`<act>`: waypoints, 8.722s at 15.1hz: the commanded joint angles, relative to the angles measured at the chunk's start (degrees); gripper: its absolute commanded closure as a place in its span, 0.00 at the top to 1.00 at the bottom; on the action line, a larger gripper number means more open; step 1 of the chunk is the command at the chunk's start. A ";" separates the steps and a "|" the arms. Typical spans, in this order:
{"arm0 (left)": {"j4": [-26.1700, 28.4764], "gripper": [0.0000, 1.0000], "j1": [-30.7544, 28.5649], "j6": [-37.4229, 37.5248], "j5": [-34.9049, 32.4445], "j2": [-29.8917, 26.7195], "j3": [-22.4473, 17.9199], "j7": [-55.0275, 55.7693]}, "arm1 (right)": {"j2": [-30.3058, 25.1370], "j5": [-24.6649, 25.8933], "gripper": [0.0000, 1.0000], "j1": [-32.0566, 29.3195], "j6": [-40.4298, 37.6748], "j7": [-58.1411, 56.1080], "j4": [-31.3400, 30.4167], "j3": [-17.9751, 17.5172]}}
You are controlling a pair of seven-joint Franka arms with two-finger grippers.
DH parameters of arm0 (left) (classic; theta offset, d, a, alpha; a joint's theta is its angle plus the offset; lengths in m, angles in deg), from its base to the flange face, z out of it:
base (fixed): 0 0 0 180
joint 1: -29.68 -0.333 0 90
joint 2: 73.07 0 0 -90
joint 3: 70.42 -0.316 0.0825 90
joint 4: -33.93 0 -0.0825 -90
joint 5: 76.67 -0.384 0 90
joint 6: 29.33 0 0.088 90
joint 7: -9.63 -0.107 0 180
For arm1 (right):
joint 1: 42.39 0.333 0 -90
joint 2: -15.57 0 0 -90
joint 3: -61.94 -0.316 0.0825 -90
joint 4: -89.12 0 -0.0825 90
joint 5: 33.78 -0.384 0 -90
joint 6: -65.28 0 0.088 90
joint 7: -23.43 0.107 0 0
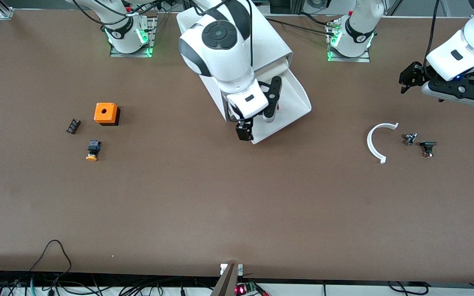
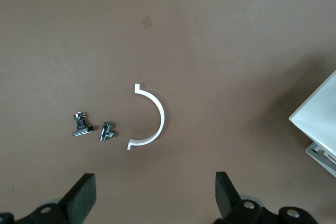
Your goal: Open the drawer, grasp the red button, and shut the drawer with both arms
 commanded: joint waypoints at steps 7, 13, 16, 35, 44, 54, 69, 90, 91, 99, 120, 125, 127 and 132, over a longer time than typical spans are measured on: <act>-3.87 1.00 2.91 -0.96 -0.41 3.06 -3.13 5.26 | 3.46 -0.39 1.00 6.10 -5.18 -9.25 -1.48 0.50; -3.78 1.00 2.21 -1.85 0.65 3.15 -3.75 5.35 | 3.98 -0.30 1.00 7.07 -6.16 -14.44 -1.39 0.68; -3.78 1.00 2.21 -1.85 0.82 3.15 -3.75 5.35 | 4.07 -0.22 1.00 6.98 -6.16 -14.70 -1.39 0.68; -3.87 1.00 2.12 -1.85 0.91 3.15 -3.75 5.35 | 7.41 -0.21 0.64 8.38 -2.20 -14.18 -1.31 1.82; -3.87 1.00 2.12 -1.85 0.91 3.15 -3.75 5.44 | 7.06 -0.83 0.38 11.91 -2.29 -13.22 -1.22 5.69; -3.78 1.00 2.21 -1.93 0.91 3.23 -3.75 5.53 | -0.92 -2.32 0.33 8.22 -5.97 -4.44 -1.13 6.30; 14.56 1.00 11.79 -37.49 3.90 16.77 2.67 41.64 | -12.52 -2.85 0.33 -3.02 -8.97 30.10 -14.81 16.67; 30.23 1.00 16.36 -46.06 3.81 14.84 26.65 75.58 | -21.50 -2.50 0.34 -12.88 25.03 43.04 -61.32 21.77; 30.14 1.00 16.19 -46.06 3.81 14.84 26.75 75.49 | -21.59 -2.41 0.34 -12.88 25.91 42.95 -62.29 21.77; 26.10 1.00 7.57 -47.46 3.12 11.50 19.21 75.23 | -20.80 -2.32 0.36 -12.97 28.21 42.42 -63.88 21.77; -4.31 1.00 3.52 -1.67 3.28 1.04 -1.02 18.98 | -20.28 -2.76 1.00 -15.25 -9.46 47.16 -34.30 21.86; -4.66 1.00 5.73 -1.67 3.28 1.48 -3.83 16.18 | -18.25 -2.41 1.00 -24.02 -23.99 48.31 -16.80 19.85; -4.92 1.00 5.38 -1.67 3.63 2.18 -4.97 12.92 | -18.69 -0.84 1.00 -28.51 -24.96 48.31 -15.28 17.82; -6.68 1.00 5.64 -1.32 3.64 3.85 -5.77 13.00 | -21.85 1.20 1.00 -32.82 -23.05 43.16 -15.28 18.08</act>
